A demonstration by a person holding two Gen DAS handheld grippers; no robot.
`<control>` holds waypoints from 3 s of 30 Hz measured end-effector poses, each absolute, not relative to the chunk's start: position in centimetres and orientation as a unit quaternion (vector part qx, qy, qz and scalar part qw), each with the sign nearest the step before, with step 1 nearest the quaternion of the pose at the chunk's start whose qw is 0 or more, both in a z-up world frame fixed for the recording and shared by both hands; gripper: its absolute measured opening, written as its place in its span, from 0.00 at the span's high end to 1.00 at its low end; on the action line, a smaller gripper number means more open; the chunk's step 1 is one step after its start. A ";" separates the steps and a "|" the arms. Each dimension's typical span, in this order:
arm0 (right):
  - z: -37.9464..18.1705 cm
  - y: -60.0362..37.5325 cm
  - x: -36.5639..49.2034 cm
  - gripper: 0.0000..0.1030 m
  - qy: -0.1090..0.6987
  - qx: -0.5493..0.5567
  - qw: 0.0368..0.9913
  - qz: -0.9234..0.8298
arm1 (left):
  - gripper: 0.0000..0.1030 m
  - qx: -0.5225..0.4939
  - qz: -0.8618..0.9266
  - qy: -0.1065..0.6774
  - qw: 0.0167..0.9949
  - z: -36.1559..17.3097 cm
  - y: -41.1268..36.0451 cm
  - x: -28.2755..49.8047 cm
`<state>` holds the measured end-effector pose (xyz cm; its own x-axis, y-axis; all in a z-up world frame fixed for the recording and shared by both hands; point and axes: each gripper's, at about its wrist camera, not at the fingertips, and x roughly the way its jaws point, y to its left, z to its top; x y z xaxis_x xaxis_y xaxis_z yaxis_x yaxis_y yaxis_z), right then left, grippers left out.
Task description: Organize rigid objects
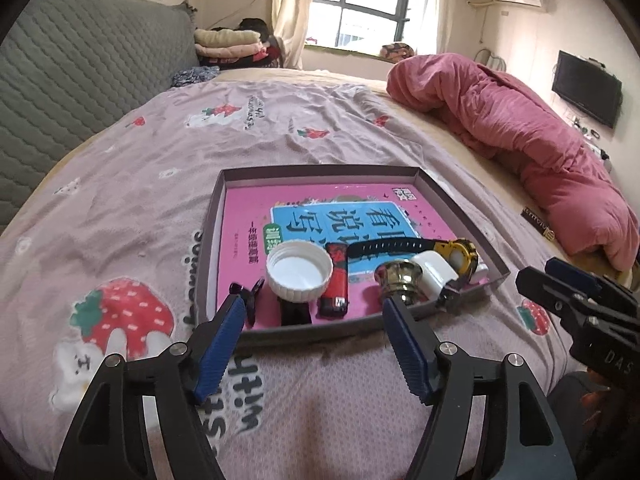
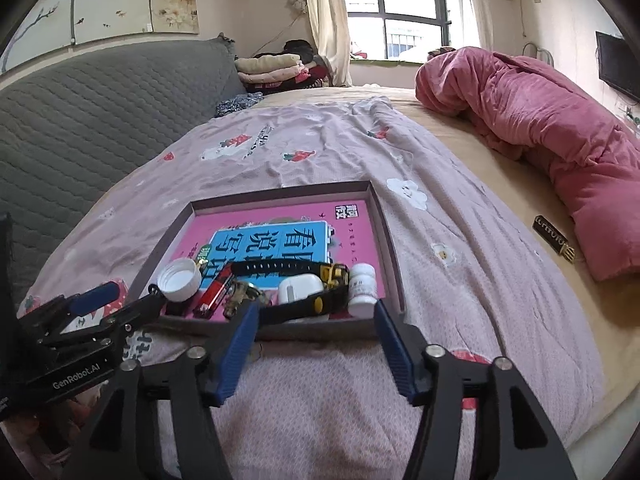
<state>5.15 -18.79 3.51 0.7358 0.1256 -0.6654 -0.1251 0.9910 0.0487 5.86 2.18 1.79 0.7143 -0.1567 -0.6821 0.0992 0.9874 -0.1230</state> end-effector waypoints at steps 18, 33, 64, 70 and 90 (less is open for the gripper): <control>3.4 -18.8 -0.1 0.40 0.349 -0.007 0.934 0.076 | 0.29 -0.047 -0.047 0.395 0.916 3.4 0.4 0.8; 3.5 -18.2 -1.7 0.40 0.337 -0.016 0.937 0.093 | 0.29 -0.028 -0.014 0.410 0.911 2.9 -0.9 -0.7; 0.3 -17.4 0.1 0.40 0.371 -0.041 0.925 0.077 | 0.29 -0.028 -0.015 0.432 0.901 -0.3 -0.2 1.2; -0.2 -16.5 0.1 0.40 0.372 -0.060 0.922 0.086 | 0.29 -0.028 -0.012 0.439 0.898 -0.7 -0.1 1.6; 0.0 -17.3 0.4 0.40 0.369 -0.045 0.925 0.077 | 0.29 -0.017 -0.024 0.439 0.898 -0.7 -0.7 1.5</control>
